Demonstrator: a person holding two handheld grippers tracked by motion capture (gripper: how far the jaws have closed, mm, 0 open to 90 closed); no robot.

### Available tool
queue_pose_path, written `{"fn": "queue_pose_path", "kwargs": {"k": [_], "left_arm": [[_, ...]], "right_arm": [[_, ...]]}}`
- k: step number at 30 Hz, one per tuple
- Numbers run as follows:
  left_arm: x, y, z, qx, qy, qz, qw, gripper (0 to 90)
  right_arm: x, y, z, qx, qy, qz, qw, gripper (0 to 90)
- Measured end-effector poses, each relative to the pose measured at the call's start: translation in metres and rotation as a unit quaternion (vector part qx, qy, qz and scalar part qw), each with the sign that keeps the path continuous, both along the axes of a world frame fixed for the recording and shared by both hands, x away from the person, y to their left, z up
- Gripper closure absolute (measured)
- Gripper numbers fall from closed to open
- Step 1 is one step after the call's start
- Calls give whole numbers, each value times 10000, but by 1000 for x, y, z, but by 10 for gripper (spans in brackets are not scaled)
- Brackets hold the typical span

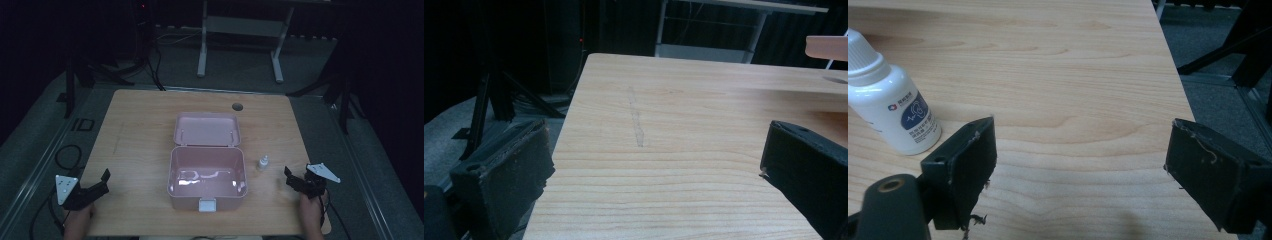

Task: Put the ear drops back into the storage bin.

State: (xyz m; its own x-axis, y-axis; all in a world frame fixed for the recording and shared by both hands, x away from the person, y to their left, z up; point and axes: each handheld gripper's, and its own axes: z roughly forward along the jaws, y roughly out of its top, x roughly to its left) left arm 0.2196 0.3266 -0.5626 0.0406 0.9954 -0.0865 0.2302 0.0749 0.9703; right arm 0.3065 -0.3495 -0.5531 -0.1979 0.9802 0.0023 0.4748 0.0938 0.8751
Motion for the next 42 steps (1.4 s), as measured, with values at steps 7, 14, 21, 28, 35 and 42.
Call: {"fn": "queue_pose_path", "kwargs": {"k": [7,14,21,28,35,42], "left_arm": [[0,0,0,17,0,3,10000,5],[0,0,0,15,-2,-6,10000,4],[0,0,0,0,9,-6,10000,5],[0,0,0,9,10,11,10000,4],[0,0,0,-5,14,13,10000,5],[0,0,0,-15,12,12,10000,5]], "right_arm": [[4,2,0,-80,221,129,9996,132],[11,6,1,-82,721,561,9958,131],[17,7,7,-159,1288,941,9871,131],[18,5,21,-513,1897,990,9755,134],[17,3,31,-640,2580,1169,9569,144],[18,4,32,-758,3029,1304,9410,154]]}}
